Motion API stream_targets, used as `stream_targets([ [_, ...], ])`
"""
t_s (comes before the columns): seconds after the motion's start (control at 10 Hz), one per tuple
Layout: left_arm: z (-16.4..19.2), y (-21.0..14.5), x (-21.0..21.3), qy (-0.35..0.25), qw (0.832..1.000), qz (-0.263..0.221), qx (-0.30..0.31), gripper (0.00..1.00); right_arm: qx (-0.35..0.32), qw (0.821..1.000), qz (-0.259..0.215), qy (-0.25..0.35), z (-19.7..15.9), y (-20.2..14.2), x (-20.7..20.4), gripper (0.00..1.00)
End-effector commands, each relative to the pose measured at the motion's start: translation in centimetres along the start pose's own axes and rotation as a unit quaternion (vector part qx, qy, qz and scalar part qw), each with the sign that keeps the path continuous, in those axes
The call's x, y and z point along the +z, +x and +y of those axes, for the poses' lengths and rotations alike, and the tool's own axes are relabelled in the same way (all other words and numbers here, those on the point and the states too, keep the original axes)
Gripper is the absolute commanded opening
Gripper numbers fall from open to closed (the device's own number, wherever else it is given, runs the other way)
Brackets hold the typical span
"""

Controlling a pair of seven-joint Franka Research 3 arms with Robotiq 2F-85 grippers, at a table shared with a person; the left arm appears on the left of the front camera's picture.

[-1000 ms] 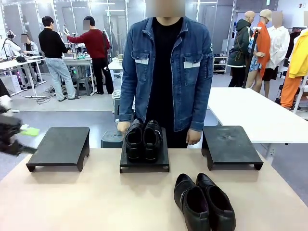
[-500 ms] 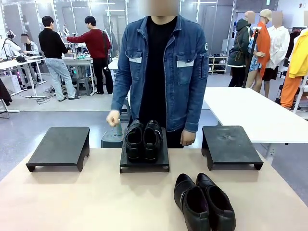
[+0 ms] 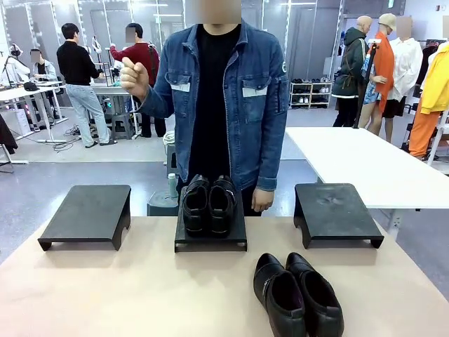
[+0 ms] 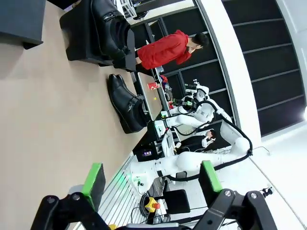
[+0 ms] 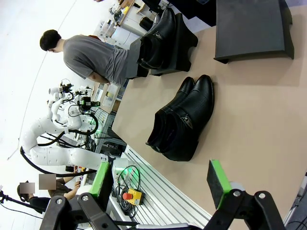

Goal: Place the shoes on the stand as instructed by the person.
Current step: Pick up another pair of Shoes and place it on the Shoes Stand indicated by the person.

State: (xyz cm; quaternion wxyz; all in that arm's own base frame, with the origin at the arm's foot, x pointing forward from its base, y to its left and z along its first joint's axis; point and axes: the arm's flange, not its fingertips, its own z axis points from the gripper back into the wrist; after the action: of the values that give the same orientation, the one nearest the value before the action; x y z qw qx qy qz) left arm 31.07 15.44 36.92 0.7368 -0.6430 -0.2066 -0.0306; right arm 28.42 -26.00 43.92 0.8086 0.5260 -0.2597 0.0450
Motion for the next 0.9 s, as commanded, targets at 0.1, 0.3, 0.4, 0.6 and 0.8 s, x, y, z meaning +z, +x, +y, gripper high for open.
stream_targets([
  [0.1,-0.04,-0.33,0.23,-0.004,1.0,-0.003,-0.001,1.0,0.004,1.0,-0.005,0.004,0.12,0.02,0.1,1.0],
  [0.3,-0.04,-0.33,0.23,-0.004,1.0,-0.003,-0.001,1.0,0.004,1.0,-0.005,0.004,0.12,0.02,0.1,1.0],
  [0.4,-0.04,-0.33,0.23,-0.004,1.0,-0.003,-0.001,1.0,0.004,1.0,-0.005,0.004,0.12,0.02,0.1,1.0],
  [0.6,-0.04,-0.33,0.23,-0.004,1.0,-0.003,-0.001,1.0,0.004,1.0,-0.005,0.004,0.12,0.02,0.1,1.0],
  [0.8,-0.04,-0.33,0.23,-0.004,1.0,-0.003,-0.001,1.0,0.004,1.0,-0.005,0.004,0.12,0.02,0.1,1.0],
])
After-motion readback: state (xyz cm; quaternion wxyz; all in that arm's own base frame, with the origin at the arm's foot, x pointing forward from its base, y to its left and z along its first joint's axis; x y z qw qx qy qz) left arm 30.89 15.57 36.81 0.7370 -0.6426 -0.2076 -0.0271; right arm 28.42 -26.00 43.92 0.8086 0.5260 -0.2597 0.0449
